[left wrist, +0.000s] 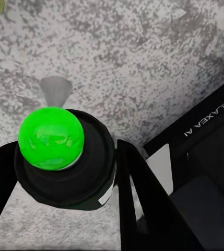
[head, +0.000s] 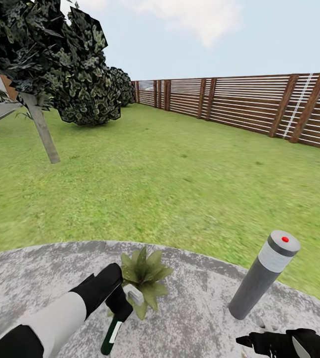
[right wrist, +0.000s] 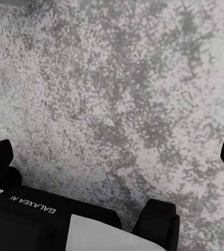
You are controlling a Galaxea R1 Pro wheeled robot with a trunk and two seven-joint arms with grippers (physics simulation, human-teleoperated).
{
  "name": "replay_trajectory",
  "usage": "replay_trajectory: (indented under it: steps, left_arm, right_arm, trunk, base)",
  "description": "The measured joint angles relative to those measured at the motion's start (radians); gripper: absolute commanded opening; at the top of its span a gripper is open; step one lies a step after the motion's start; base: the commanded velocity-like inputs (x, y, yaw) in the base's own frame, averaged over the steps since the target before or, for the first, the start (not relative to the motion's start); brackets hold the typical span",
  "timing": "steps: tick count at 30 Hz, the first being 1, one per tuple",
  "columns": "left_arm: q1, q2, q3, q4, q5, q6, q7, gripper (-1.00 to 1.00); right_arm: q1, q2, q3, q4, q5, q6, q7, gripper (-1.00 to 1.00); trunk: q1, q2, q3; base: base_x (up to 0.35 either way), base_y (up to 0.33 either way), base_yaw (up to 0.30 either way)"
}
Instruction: Pick up the pesticide atomizer in the garden and spray insectifuge to fully cover both potted plants in the garden.
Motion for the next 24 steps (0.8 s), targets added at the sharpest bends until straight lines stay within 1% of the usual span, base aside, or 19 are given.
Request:
replay_trajectory:
  steps: [4,11,15,19,24]
  left_arm:
    - [-0.003,-0.008,0.000,-0.001,-0.002,0.009,0.000,-1.00]
    - [-0.006,-0.010,0.000,0.000,-0.003,0.011,-0.001,-1.00]
    - [-0.007,-0.010,0.001,-0.002,-0.001,0.010,-0.001,-1.00]
    - [-0.007,-0.010,0.001,-0.064,0.000,0.011,0.000,-1.00]
    - [-0.007,-0.010,0.001,-0.080,-0.001,0.010,0.000,-1.00]
  right_arm:
    - [0.000,0.000,0.000,0.000,0.000,0.000,0.000,1.00]
    - [0.000,0.000,0.000,0.000,0.000,0.000,0.000,1.00]
    - [0.000,0.000,0.000,0.000,0.000,-0.001,0.000,1.00]
    - [0.000,0.000,0.000,0.000,0.000,-0.001,0.000,1.00]
    - [0.000,0.000,0.000,0.000,0.000,-0.001,0.000,1.00]
  trunk:
    - [0.000,0.000,0.000]
    - [0.000,0.000,0.000]
    - [0.000,0.000,0.000]
    - [0.000,0.000,0.000]
    - [0.000,0.000,0.000]
  base:
    - [0.000,0.000,0.000]
    - [-0.003,-0.006,0.000]
    - [-0.089,-0.088,0.000]
    - [-0.019,-0.013,0.000]
    - [-0.001,-0.001,0.000]
